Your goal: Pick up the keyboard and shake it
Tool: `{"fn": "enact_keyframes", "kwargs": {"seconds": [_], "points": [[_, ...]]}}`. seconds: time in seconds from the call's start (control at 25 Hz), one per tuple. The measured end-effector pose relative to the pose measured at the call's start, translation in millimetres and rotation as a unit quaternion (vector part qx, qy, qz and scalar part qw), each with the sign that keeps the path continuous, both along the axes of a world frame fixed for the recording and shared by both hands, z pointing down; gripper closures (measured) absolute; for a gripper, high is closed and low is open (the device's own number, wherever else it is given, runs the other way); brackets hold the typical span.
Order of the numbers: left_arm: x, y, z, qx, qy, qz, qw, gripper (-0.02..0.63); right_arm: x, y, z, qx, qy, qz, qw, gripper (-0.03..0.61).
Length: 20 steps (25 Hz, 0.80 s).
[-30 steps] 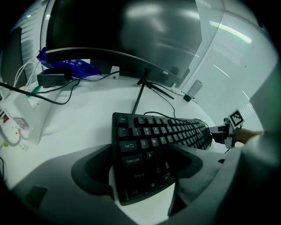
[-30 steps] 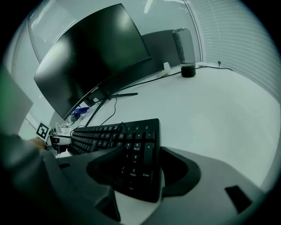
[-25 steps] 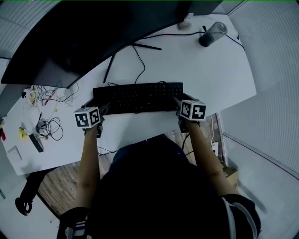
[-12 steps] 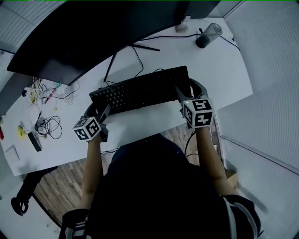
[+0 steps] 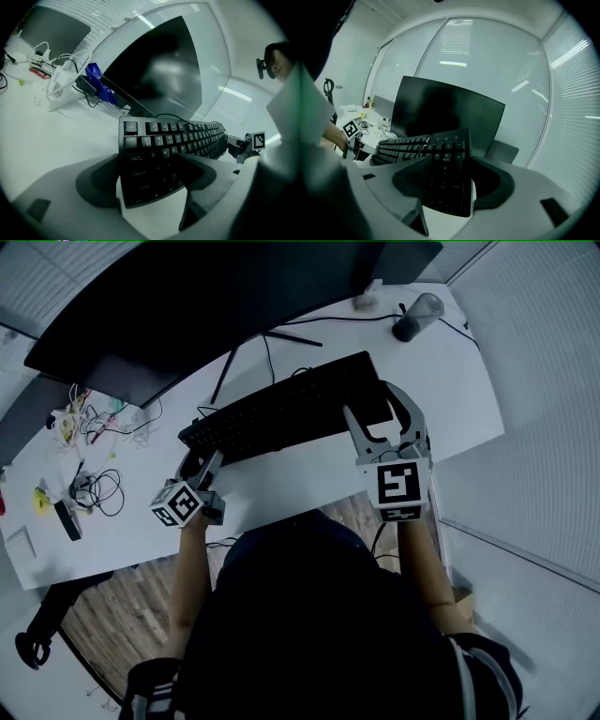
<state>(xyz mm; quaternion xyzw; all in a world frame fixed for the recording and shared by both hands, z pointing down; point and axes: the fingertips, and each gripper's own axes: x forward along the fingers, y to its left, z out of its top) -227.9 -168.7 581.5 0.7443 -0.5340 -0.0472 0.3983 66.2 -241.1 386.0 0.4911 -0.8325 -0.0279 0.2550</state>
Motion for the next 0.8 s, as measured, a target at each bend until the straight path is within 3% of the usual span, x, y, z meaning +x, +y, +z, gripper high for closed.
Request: {"fn": "enact_keyframes", "kwargs": {"seconds": [0.2,0.4,0.56,0.8], "points": [[-6.0,-5.0,-28.2,0.012,-0.048,0.005,0.9988,0.225,14.8,-5.8,8.3,-0.017,-0.048,0.017,0.999,0.302],[-14.6,-12.7,-77.8,0.025,-0.155,0.013,0.9875,0.225,36.7,-11.5,41.2,-0.067,-0.149,0.045,0.986,0.302],[-16.9,-16.1,-120.8,0.04,-0.238,0.009,0.9704,0.225,44.3,-12.5,68.0,-0.103,-0.235,0.06,0.965,0.303],[-7.2,-15.3,-182.9,0.092,-0.311,0.005,0.946,0.225,46.4,-6.2,111.5,-0.16,-0.353,0.072,0.919,0.304]]}}
